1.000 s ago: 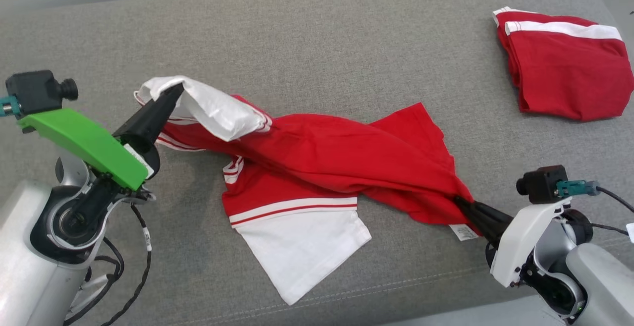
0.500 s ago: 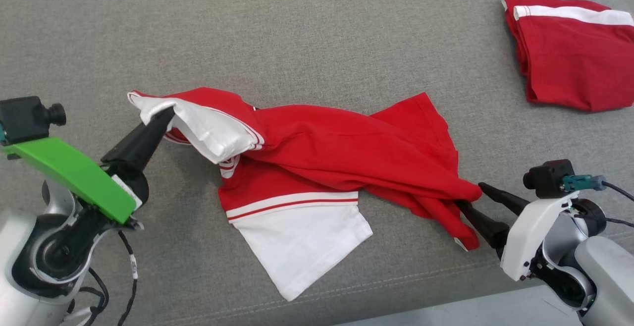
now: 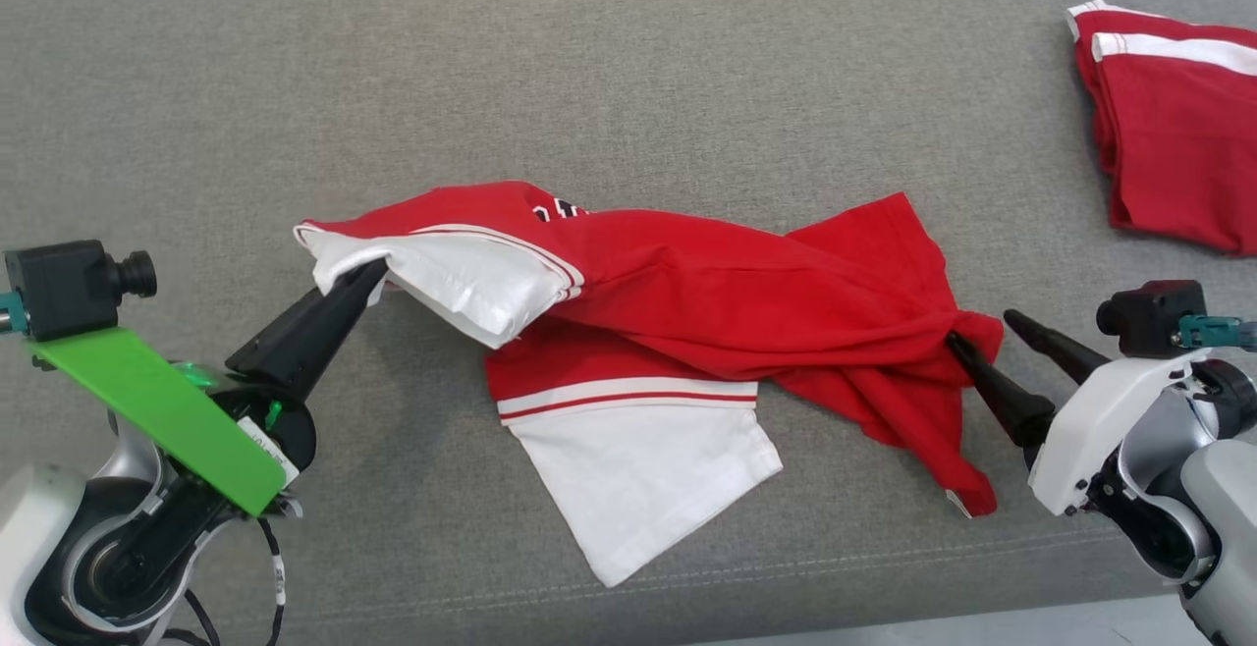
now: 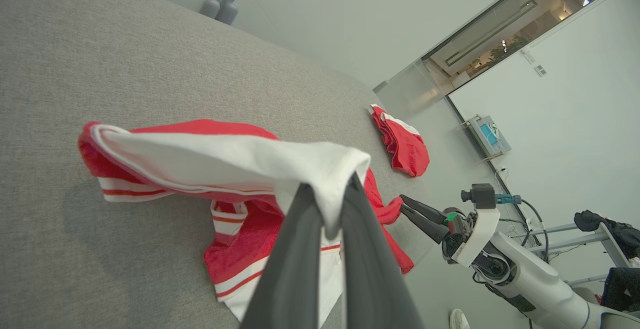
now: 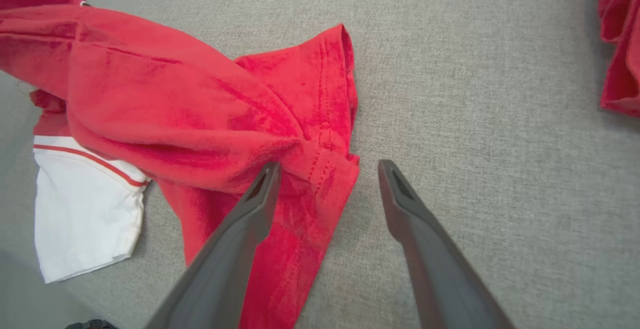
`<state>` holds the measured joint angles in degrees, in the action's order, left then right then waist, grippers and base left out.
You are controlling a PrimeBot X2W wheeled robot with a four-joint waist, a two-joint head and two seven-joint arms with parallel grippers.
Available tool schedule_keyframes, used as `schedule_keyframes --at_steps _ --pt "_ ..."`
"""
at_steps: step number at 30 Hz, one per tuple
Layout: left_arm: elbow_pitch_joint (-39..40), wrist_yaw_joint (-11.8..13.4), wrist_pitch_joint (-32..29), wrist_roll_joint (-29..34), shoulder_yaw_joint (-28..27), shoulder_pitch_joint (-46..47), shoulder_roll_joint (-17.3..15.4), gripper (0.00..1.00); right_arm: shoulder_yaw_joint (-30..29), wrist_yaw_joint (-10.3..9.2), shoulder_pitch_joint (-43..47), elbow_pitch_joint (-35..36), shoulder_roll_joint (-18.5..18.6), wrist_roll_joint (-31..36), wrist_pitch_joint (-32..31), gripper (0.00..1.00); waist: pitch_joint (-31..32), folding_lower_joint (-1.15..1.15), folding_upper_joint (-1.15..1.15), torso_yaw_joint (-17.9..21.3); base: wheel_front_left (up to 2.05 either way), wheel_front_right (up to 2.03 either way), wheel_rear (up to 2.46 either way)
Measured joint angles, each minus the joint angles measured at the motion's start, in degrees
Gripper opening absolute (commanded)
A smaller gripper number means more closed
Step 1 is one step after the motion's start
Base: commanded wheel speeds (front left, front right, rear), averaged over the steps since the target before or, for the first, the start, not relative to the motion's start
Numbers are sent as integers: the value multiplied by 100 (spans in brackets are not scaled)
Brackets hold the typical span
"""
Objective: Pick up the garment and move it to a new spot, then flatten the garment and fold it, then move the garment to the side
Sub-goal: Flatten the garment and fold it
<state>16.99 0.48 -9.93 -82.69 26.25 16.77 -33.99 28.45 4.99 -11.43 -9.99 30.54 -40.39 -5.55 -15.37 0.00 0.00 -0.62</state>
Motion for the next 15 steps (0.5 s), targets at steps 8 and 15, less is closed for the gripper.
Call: schedule_keyframes --at_steps 8,15 --pt "142 11 109 -1 -168 -342 -180 0 145 55 198 174 132 -201 -323 100 50 0 0 -198 0 0 0" --pt "244 74 200 -7 -269 -577 -259 0 -43 51 353 570 441 -357 -454 100 131 0 0 -110 0 0 0"
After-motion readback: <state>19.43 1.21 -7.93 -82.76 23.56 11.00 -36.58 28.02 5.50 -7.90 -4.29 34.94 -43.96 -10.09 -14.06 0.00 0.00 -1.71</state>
